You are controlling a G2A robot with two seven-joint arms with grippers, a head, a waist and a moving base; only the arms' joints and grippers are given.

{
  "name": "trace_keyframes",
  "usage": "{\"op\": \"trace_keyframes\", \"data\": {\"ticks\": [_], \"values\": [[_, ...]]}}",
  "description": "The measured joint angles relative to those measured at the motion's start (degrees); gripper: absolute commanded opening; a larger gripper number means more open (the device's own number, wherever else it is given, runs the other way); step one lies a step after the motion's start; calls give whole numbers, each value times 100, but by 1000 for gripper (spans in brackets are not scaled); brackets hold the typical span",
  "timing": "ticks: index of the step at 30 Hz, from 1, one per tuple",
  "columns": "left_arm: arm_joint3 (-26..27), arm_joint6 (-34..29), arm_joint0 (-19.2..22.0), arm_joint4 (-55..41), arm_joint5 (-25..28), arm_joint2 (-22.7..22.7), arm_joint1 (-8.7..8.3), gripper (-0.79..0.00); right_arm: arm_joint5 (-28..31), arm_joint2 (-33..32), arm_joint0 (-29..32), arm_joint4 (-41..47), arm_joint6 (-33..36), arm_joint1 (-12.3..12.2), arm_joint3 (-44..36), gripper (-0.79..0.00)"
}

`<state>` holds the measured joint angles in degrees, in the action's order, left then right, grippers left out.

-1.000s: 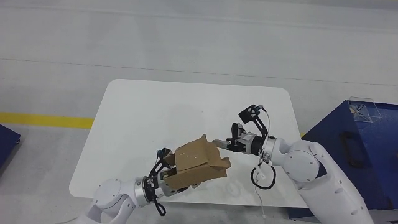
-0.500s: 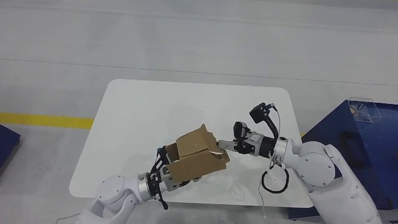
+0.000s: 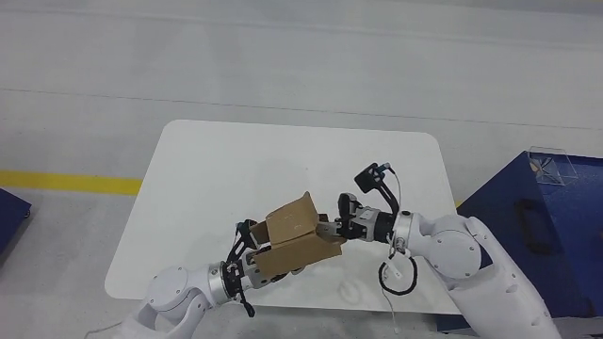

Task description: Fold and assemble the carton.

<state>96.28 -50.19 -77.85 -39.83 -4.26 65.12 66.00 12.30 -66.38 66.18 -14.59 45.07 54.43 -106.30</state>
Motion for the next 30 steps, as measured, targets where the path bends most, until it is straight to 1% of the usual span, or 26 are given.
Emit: {"op": "trace_keyframes", "data": {"ticks": [4,7,14,17,22,27,30], "values": [[58,149,-41,29,35,-6,5,-785,-24,-24,-31,-26,-45,9,15,0],[75,286,-81,23,144,29,8,-785,-27,-170,0,55,-92,-2,19,0],[19,726,-137,-144,541,148,38,-785,114,-831,315,251,-130,-89,-98,0],[14,876,-154,-77,682,159,48,-785,151,-950,474,225,-29,-114,-208,0],[32,951,-182,55,799,83,66,-785,62,-677,497,-155,6,-90,-225,0],[70,904,-224,91,880,65,72,-785,-107,-268,258,-512,-193,-13,-90,0],[81,863,-253,162,933,64,71,-785,-145,-98,161,-523,-289,30,-29,0]]}}
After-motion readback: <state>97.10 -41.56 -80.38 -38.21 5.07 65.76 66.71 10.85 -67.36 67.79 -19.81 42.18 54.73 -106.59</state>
